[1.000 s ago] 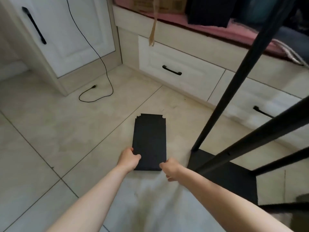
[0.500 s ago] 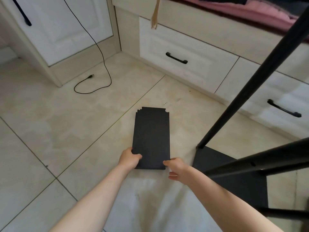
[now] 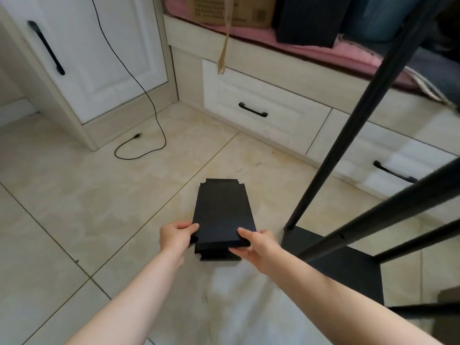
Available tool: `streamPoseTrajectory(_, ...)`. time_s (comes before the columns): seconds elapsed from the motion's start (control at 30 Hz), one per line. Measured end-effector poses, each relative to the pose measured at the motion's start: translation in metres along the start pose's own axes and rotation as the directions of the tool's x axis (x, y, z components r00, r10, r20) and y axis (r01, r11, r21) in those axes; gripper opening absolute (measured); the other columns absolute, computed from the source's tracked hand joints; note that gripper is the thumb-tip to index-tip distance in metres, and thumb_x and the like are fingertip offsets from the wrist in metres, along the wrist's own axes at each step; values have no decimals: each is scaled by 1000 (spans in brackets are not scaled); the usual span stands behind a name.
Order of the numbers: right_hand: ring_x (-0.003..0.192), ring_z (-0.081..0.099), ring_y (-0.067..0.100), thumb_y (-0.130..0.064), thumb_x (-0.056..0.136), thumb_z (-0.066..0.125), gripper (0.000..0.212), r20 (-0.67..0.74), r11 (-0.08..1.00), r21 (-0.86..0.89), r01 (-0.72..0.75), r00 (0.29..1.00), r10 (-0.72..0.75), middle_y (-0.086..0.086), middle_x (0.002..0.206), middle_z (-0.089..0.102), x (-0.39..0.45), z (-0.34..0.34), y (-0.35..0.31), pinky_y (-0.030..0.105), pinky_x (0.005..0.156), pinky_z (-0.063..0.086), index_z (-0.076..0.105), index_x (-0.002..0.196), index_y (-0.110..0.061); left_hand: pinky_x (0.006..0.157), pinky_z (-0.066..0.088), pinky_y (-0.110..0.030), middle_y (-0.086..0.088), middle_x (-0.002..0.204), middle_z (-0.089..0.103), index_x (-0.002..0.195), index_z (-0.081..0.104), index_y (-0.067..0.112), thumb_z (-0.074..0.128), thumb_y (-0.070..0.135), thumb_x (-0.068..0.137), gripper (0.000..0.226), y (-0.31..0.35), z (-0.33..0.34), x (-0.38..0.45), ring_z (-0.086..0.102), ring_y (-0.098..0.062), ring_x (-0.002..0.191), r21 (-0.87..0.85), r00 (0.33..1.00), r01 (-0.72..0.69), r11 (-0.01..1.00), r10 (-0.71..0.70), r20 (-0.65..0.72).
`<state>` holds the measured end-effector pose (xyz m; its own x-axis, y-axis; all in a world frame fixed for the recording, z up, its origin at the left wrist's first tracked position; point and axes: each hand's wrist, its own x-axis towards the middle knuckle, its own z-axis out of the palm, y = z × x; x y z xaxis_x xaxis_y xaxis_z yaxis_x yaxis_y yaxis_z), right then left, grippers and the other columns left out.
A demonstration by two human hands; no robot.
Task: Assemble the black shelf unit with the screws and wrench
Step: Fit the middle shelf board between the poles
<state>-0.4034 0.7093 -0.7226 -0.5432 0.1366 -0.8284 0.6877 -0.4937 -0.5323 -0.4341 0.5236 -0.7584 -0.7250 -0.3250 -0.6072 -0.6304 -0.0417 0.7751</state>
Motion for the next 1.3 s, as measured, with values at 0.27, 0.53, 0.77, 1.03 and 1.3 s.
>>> streamPoseTrajectory(0.27, 79, 72, 39, 2, 89, 68, 44, 71, 996, -25, 85, 994, -83, 26, 118, 60, -98, 15, -36, 50, 63, 60, 41, 123, -3, 61, 58, -34, -14, 89, 74, 99, 68, 4, 76, 2, 84, 16, 38, -44, -61, 69, -25, 75, -316, 989, 70, 946, -24, 147)
streamPoseTrajectory(0.53, 78, 74, 38, 2, 89, 67, 38, 255, 991, 57, 121, 958, -132, 27, 114, 63, -222, 9, -58, 41, 52, 59, 48, 122, 3, 71, 54, -29, -1, 103, 78, 116, 69, 18, 60, 47, 96, 37, 96, -100, -118, 75, -15, 85, -339, 934, 39, 940, 86, 346)
streamPoseTrajectory(0.77, 85, 74, 38, 0, 86, 69, 39, 388, 980, 115, 159, 901, -192, 28, 113, 67, -326, -25, -96, 39, 53, 60, 49, 120, -3, 83, 55, -28, -10, 124, 69, 127, 61, 4, 61, 47, 96, 53, 168, -118, -175, 69, -19, 105, -455, 938, 4, 890, 155, 310)
streamPoseTrajectory(1.03, 81, 75, 31, -6, 70, 73, 67, 459, 948, 79, 309, 833, -310, 22, 108, 71, -414, -87, -121, 36, 60, 62, 48, 132, 0, 83, 57, -19, -1, 95, 68, 112, 60, 15, 65, 34, 95, 26, 218, -103, -268, 67, -10, 74, -433, 860, -74, 898, 278, 429)
streamPoseTrajectory(1.3, 91, 74, 23, -26, 78, 75, 57, 374, 841, 284, 461, 754, -540, 13, 116, 71, -474, -155, -146, 30, 63, 61, 60, 126, -1, 56, 59, -24, -5, 84, 78, 99, 64, 10, 61, 21, 99, 12, 239, -85, -359, 76, -16, 72, -606, 761, -192, 772, 507, 405)
